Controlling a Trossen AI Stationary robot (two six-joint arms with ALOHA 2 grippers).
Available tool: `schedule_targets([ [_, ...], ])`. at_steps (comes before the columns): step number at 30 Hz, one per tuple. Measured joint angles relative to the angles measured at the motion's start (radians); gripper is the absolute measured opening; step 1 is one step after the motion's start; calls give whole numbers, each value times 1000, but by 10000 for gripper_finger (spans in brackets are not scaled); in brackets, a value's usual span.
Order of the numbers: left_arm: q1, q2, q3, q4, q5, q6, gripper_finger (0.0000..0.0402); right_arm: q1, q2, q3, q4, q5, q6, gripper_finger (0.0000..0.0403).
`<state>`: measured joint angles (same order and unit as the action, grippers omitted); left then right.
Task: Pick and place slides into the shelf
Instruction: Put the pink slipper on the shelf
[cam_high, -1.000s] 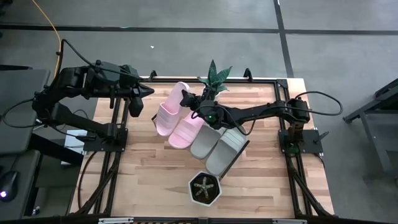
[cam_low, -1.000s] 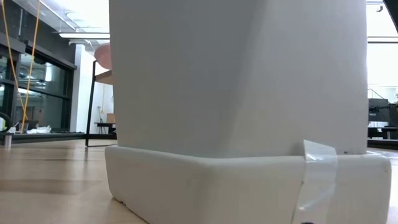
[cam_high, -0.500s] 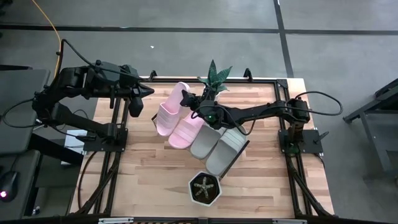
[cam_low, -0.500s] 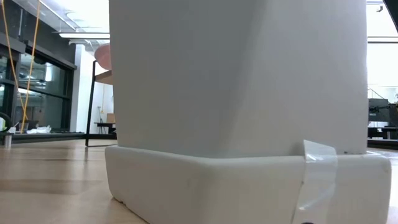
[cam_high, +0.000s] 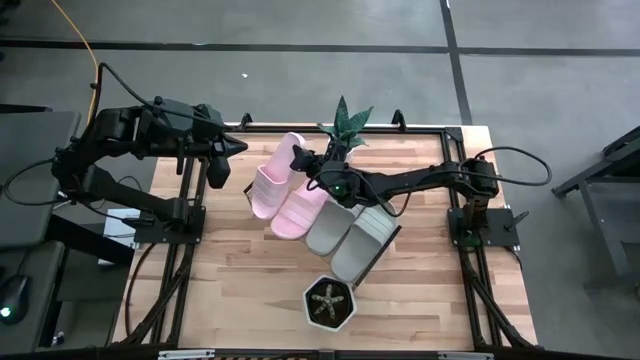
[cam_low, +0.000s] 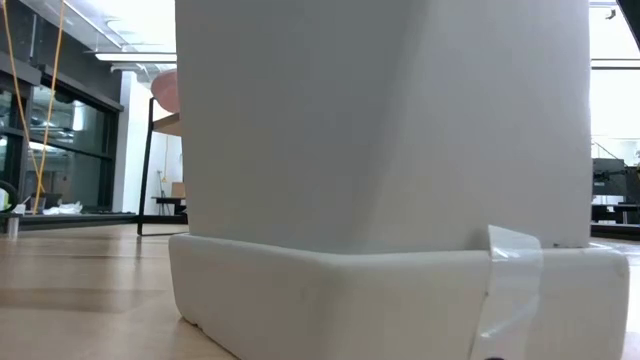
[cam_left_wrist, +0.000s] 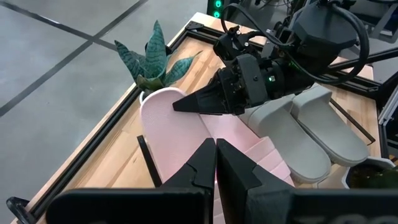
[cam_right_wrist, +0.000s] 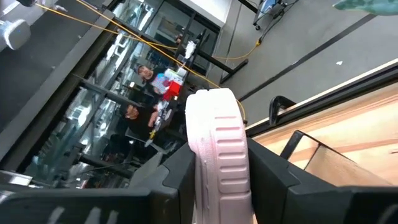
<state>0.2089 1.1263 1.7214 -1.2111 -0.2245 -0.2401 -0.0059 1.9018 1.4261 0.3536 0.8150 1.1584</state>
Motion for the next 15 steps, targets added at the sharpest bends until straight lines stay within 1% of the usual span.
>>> schedule_targets([
  [3,0,0,0,-1,0,0,3,0,0,45,-91,-6,-6,106],
  [7,0,0,0,-3,0,0,3,0,0,160,-316,-19,-22,106],
  [10,0,0,0,-3,0,6,3,0,-1,211,-444,4,18,106],
  [12,0,0,0,-3,0,8,3,0,-2,215,-492,4,57,106],
  [15,0,0,0,-3,0,8,3,-1,-2,215,-513,-13,93,106],
])
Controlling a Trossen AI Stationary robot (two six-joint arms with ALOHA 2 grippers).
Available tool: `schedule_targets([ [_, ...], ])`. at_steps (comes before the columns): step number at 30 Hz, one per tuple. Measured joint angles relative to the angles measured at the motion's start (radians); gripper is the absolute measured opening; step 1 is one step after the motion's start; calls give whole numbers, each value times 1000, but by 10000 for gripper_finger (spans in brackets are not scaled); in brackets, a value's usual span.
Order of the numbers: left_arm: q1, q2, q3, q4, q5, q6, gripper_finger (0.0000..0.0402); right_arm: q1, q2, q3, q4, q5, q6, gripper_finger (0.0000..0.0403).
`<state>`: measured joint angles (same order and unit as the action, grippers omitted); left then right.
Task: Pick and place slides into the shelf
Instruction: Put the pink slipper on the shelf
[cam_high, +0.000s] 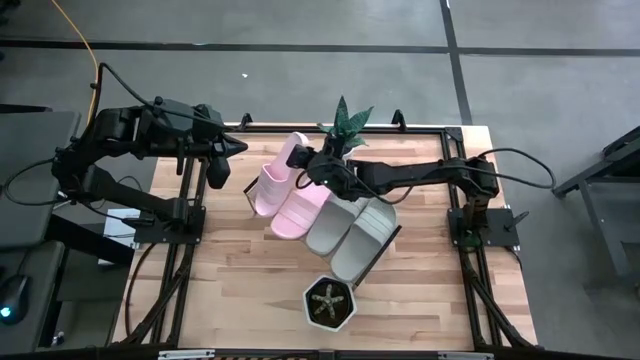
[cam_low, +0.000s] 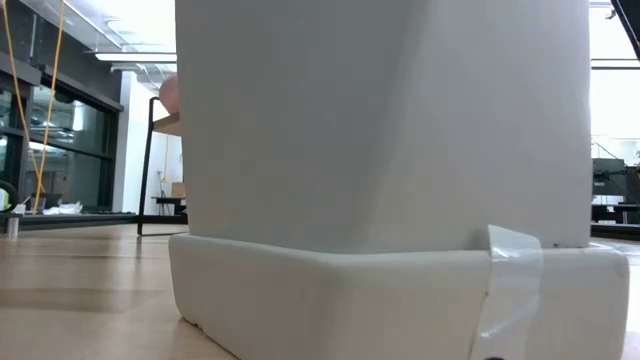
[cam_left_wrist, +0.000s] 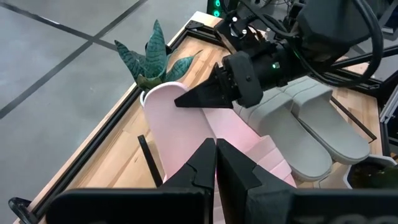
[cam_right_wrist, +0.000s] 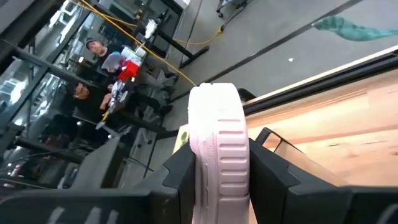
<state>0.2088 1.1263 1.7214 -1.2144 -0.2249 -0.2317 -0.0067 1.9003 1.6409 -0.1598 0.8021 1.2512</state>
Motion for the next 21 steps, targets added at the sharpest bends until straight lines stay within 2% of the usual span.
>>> schedule_targets([
  [13,0,0,0,0,0,18,3,0,4,1,-40,-25,-71,109],
  [21,0,0,0,-1,0,26,3,-6,6,1,-47,-77,-89,157],
])
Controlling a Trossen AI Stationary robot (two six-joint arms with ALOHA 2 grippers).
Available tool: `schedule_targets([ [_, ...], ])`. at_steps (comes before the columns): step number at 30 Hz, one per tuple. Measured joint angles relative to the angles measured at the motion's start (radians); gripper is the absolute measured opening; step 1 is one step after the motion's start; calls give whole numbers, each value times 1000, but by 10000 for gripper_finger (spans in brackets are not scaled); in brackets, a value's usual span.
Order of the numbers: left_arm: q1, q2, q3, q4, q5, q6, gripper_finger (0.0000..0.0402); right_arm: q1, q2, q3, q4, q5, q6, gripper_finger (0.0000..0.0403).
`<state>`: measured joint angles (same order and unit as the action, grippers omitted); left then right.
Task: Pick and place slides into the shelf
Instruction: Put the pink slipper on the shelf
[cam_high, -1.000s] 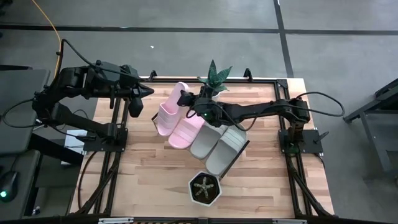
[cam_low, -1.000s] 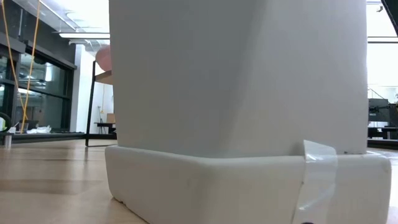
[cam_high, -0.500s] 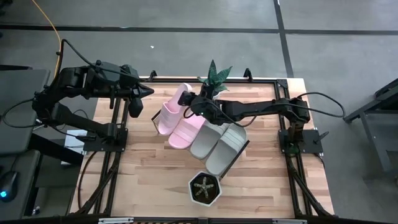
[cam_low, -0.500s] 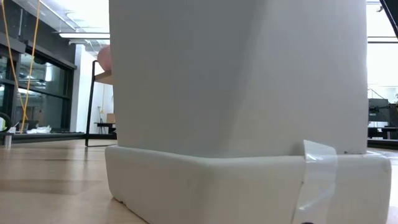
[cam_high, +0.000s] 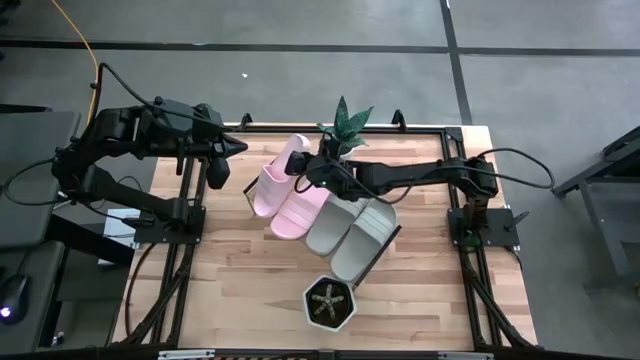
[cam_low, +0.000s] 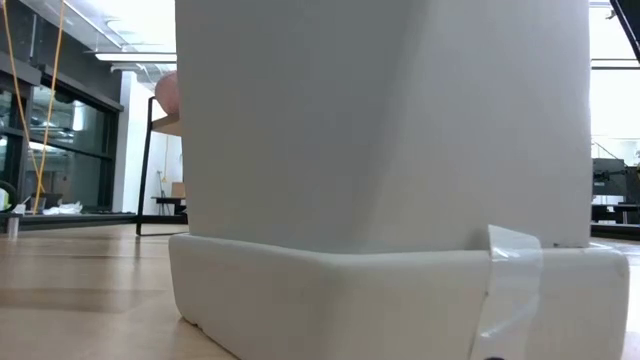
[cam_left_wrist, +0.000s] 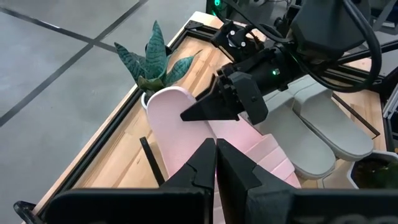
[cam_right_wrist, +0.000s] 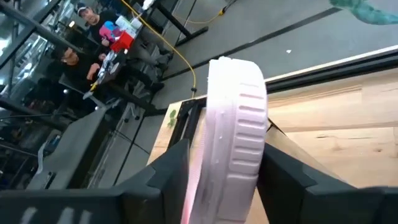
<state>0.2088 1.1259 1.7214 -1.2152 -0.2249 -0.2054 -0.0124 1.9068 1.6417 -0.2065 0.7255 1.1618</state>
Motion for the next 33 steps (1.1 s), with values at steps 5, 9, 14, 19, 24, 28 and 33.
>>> schedule_targets([
  [5,0,0,0,0,0,0,3,0,1,0,-1,13,-13,183],
  [9,0,0,0,-2,0,0,3,0,1,0,-2,39,-15,186],
  [14,0,0,0,-20,0,0,3,0,1,0,-39,46,5,186],
  [19,0,0,0,-23,0,0,3,2,-1,0,-78,69,13,186],
  [24,0,0,0,-23,0,0,3,2,-3,0,-101,52,27,186],
  [28,0,0,0,-23,0,1,3,15,-7,0,-127,49,37,186],
  [33,0,0,0,-23,0,8,3,29,-26,0,-200,48,45,186],
])
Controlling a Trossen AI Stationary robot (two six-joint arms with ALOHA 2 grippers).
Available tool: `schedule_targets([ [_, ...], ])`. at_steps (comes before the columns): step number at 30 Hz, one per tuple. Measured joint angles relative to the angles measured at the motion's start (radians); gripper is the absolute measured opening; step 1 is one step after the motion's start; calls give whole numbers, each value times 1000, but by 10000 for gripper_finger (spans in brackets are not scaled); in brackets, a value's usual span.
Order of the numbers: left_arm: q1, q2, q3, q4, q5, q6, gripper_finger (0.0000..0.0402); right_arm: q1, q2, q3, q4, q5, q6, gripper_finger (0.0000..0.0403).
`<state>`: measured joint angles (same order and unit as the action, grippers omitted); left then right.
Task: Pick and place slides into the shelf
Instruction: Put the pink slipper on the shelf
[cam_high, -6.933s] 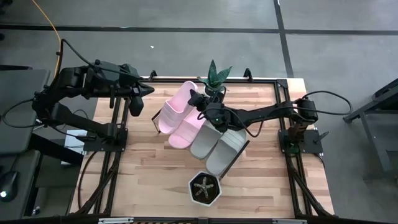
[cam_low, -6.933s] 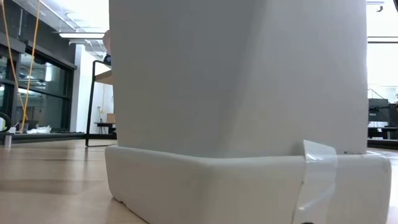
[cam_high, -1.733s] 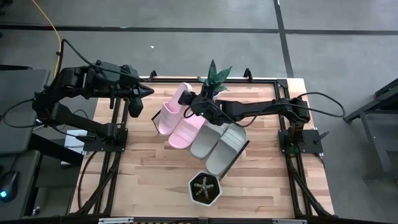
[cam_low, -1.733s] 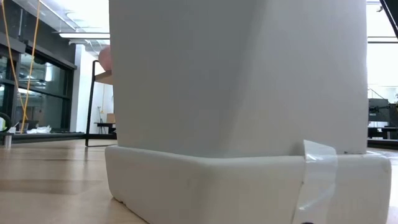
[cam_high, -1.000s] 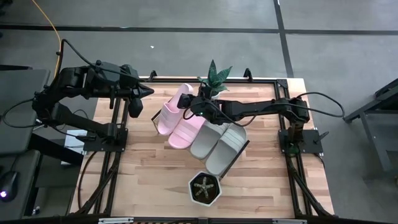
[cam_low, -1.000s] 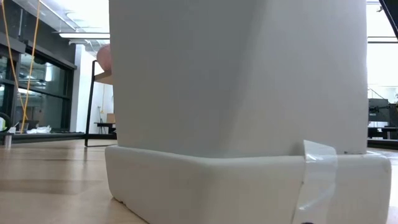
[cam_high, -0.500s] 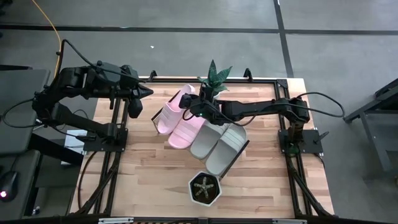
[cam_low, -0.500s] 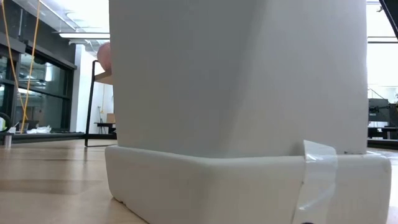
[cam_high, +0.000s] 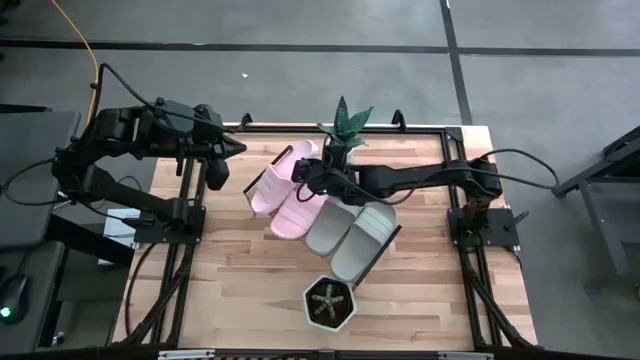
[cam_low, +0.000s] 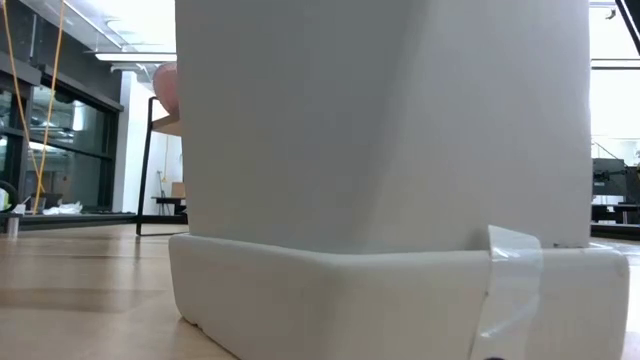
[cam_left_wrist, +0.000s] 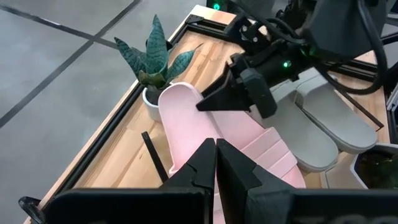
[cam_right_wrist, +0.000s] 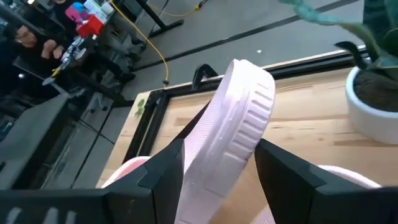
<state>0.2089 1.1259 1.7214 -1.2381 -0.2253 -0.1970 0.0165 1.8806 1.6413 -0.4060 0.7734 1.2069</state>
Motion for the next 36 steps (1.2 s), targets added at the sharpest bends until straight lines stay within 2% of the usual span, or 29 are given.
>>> schedule_targets([
  [8,0,0,0,1,0,10,3,12,-60,0,-97,52,8,186],
  [16,0,0,0,1,-1,11,3,16,-76,0,-133,17,-27,186],
  [19,0,0,0,1,-3,11,3,2,-77,0,-92,-155,-124,186],
  [22,0,0,0,1,-3,11,3,-25,-77,0,22,-344,-229,186],
  [25,0,0,0,1,-3,11,3,-51,-77,52,28,-360,-325,184],
  [27,0,0,0,1,-3,10,3,-68,-78,105,-33,-339,-390,184],
  [29,0,0,0,1,-3,6,3,-89,-78,162,-152,-378,-442,183],
  [34,0,0,0,0,-3,-20,3,-145,-78,284,-415,-648,-544,183],
  [36,0,0,0,0,-3,-21,3,-164,-77,316,-471,-749,-581,183],
])
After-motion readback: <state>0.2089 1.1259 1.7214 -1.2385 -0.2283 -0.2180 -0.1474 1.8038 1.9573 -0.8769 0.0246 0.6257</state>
